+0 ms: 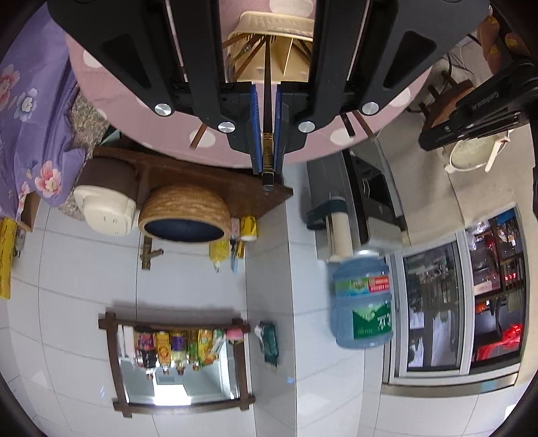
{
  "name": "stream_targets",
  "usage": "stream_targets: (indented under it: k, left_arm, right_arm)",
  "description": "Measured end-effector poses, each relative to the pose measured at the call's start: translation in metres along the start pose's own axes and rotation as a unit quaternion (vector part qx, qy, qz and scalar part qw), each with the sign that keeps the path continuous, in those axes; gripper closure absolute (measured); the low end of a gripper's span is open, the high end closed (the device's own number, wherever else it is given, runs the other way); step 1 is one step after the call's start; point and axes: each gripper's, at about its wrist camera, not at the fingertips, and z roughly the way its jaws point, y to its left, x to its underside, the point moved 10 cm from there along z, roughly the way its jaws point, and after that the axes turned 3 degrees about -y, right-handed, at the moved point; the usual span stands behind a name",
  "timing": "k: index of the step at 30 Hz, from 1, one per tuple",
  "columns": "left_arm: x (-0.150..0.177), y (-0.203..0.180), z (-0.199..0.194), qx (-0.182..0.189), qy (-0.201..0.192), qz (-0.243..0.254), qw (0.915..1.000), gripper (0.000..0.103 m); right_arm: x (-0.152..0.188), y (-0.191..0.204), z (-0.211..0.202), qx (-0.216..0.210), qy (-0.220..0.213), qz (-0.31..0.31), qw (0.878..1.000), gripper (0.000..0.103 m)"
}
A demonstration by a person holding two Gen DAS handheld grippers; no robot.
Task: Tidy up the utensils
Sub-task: 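Lower the chopsticks into the holder and open both tools, then move both tools down to the metal spoon and last wooden chopstick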
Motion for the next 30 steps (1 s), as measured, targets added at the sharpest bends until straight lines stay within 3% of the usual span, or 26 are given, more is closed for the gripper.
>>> stream_targets:
  k: [2, 5, 7, 8, 9, 11, 15, 19, 24, 26, 30]
  left_arm:
    - [0.021, 0.019, 0.001, -0.019, 0.011, 0.006, 0.9997, 0.101]
    - [0.056, 0.051, 0.010, -0.050, 0.009, -0.023, 0.9984, 0.095]
    - [0.080, 0.071, 0.021, -0.079, -0.015, -0.067, 0.9944, 0.094]
    - [0.094, 0.079, 0.030, -0.091, -0.032, -0.093, 0.9910, 0.094]
    - [0.106, 0.085, 0.038, -0.103, -0.041, -0.116, 0.9870, 0.094]
    - [0.115, 0.084, 0.053, -0.104, -0.038, -0.133, 0.9849, 0.094]
    - [0.098, 0.069, 0.056, -0.095, -0.070, -0.113, 0.9866, 0.094]
    - [0.090, 0.057, 0.055, -0.067, -0.082, -0.103, 0.9890, 0.094]
    - [0.106, 0.056, 0.065, -0.047, -0.044, -0.114, 0.9913, 0.091]
    - [0.111, 0.058, 0.070, -0.043, -0.029, -0.123, 0.9910, 0.075]
    - [0.112, 0.057, 0.069, -0.040, -0.030, -0.127, 0.9906, 0.068]
  right_arm:
    - [0.016, 0.000, 0.008, -0.003, 0.014, 0.005, 1.000, 0.095]
    - [0.041, 0.003, 0.021, -0.007, 0.039, -0.001, 0.999, 0.095]
    - [0.051, 0.003, 0.023, 0.002, 0.037, -0.004, 0.999, 0.076]
    - [0.054, 0.001, 0.021, 0.015, 0.034, -0.004, 0.999, 0.041]
    - [0.055, -0.002, 0.016, 0.024, 0.024, -0.002, 0.999, 0.028]
    - [0.055, -0.009, -0.002, 0.046, -0.007, -0.010, 0.999, 0.028]
    - [0.052, -0.016, -0.030, 0.078, -0.053, -0.041, 0.995, 0.025]
    - [0.049, -0.020, -0.049, 0.067, -0.085, -0.018, 0.994, 0.018]
    - [0.059, -0.018, -0.047, 0.039, -0.059, 0.000, 0.998, 0.018]
    - [0.069, -0.016, -0.046, 0.032, -0.047, 0.004, 0.998, 0.018]
    - [0.088, -0.011, -0.054, 0.030, -0.039, -0.003, 0.999, 0.018]
